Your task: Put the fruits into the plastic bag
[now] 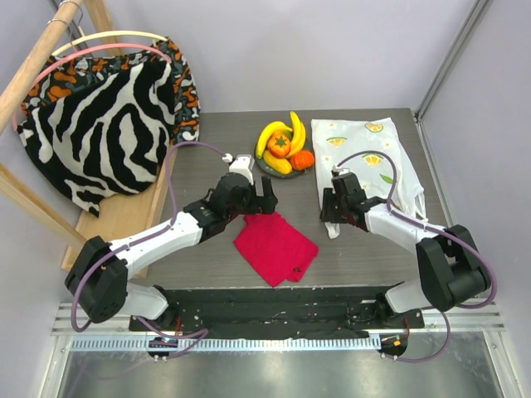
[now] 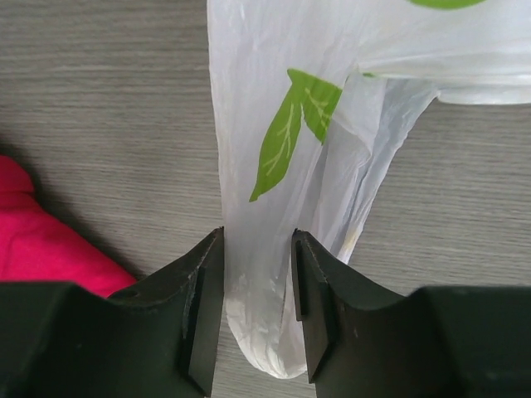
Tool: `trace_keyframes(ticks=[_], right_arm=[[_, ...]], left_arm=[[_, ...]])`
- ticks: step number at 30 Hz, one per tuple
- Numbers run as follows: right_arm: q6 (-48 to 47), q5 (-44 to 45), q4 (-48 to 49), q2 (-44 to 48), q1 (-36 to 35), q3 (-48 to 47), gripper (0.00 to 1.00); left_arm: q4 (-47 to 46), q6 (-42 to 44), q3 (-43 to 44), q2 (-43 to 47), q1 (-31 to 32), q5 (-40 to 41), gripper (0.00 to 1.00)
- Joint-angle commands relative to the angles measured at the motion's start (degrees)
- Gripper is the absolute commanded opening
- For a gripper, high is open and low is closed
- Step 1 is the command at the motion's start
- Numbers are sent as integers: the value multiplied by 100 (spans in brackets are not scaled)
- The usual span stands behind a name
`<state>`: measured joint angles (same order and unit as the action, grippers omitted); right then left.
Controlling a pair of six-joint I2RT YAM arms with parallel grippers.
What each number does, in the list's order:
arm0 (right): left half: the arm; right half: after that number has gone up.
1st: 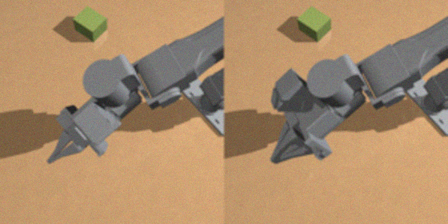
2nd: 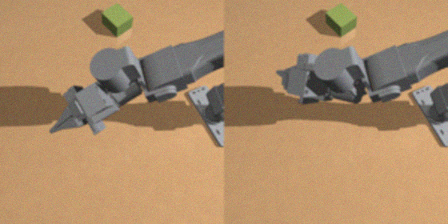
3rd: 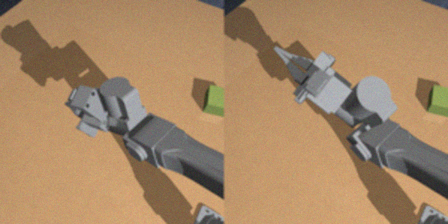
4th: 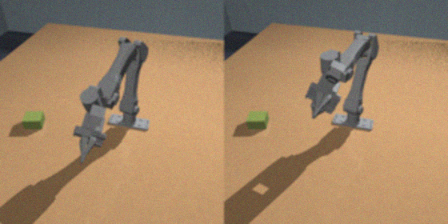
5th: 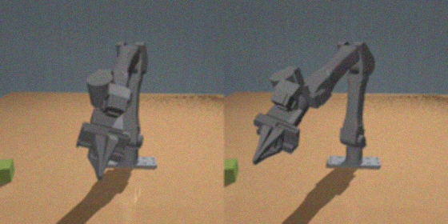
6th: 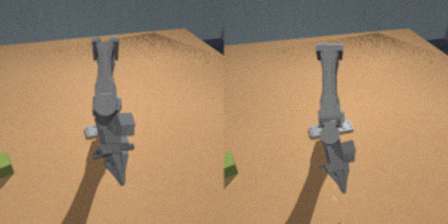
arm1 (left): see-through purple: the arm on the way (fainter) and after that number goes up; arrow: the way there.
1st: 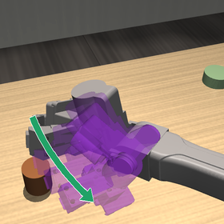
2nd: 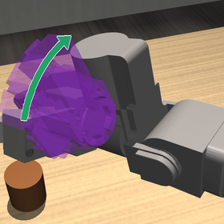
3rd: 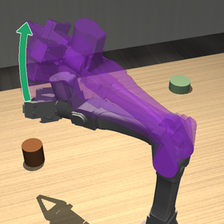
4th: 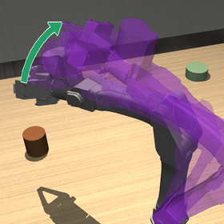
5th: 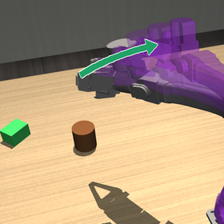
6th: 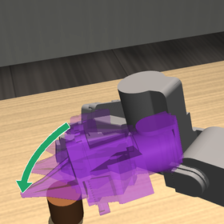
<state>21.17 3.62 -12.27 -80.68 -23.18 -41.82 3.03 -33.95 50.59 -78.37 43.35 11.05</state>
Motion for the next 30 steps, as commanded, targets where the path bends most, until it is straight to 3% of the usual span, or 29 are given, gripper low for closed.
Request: trace_keyframes(ticks=[1,4,6,8,13,19,23,30], right_arm=[[124,-124,-100,-79,-11,-256,44],[159,-186,-126,-70,-20,-274,39],[265,-282,-126,-88,-20,-352,18],[509,-291,-83,-44,-20,-423,8],[1459,-1001,496,167,-20,-555,1],[2927,-1320,1990,439,-11,-125,1],[3428,-1285,2597,659,-29,165,1],[3754,-1188,2669,1072,-73,385,1]], left_arm=[[-1040,-120,-277,137,59,-419,100],[-1313,-120,-462,190,59,-647,100],[-1497,-76,-506,173,68,-814,100],[-1804,20,-594,147,112,-1235,100],[-2420,336,-699,138,436,-1833,100],[-2693,592,-691,41,736,-1896,98],[-2825,583,-691,-161,771,-1677,95],[-3255,846,-410,-723,946,-1553,91]])
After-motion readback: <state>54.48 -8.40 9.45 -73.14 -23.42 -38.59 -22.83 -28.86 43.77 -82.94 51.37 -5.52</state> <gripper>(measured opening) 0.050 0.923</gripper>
